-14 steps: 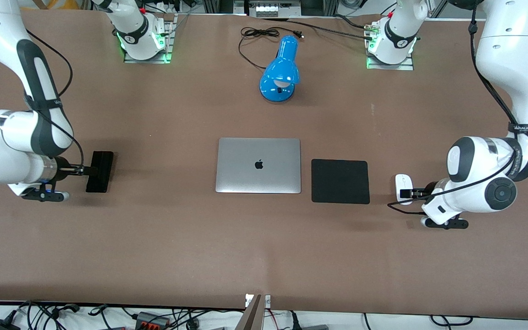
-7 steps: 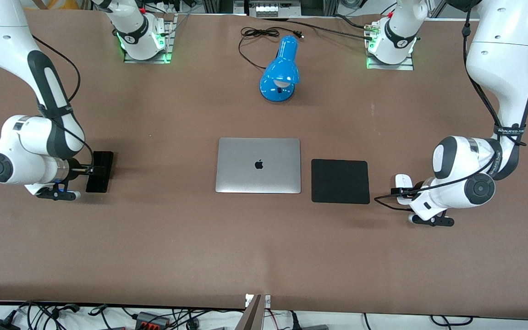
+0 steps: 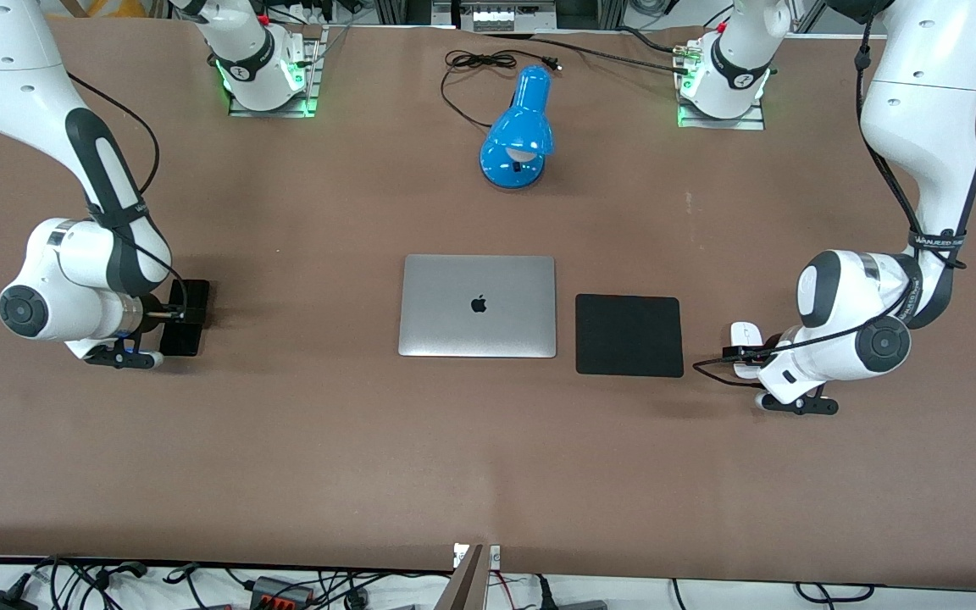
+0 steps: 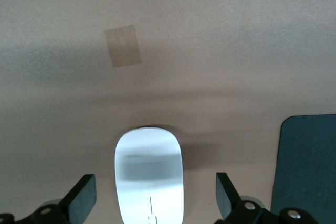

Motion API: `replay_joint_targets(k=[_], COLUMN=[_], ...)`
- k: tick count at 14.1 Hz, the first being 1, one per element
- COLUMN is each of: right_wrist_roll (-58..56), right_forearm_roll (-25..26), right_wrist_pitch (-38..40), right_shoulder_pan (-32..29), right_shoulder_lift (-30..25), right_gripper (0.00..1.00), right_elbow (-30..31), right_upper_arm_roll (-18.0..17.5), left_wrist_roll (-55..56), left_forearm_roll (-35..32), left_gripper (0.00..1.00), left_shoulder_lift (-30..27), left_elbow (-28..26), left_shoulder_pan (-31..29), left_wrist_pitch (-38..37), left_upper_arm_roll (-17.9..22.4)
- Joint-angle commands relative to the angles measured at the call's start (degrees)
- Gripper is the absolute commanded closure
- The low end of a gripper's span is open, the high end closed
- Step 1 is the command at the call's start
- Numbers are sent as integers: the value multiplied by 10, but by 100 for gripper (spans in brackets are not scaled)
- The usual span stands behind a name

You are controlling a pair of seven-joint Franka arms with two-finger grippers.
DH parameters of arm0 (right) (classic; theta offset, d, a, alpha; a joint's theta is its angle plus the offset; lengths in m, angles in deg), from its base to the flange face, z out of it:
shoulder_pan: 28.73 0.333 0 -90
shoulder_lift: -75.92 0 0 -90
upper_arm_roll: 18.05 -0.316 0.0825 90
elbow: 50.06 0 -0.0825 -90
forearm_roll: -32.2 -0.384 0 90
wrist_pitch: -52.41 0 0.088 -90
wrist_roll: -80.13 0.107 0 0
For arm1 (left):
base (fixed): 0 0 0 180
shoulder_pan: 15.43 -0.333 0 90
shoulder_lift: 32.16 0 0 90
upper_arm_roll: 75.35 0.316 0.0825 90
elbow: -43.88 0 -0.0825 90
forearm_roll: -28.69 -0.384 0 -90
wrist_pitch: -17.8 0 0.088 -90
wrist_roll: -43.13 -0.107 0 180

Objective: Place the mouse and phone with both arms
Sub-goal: 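Lower the right gripper onto the phone while the left gripper grasps the mouse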

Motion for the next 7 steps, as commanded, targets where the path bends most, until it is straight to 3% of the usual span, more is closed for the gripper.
replay_joint_targets(k=[1,7], right_wrist_roll=[10,9], right_forearm_roll=[3,4], right_wrist_pitch=[-9,-7], right_shoulder_pan=[-7,-5], right_shoulder_lift=[1,8], right_gripper=[0,0], right_elbow=[7,7], right_upper_arm_roll=[-6,-6], left_wrist_roll=[-17,-18], left_forearm_roll=[-12,-12], left_gripper=[0,0], left_shoulder_lift=[-6,0], left_elbow=[-13,-13], left_shoulder_pan=[-6,-8], left_wrist_pitch=[10,14], left_upper_arm_roll=[-1,-1])
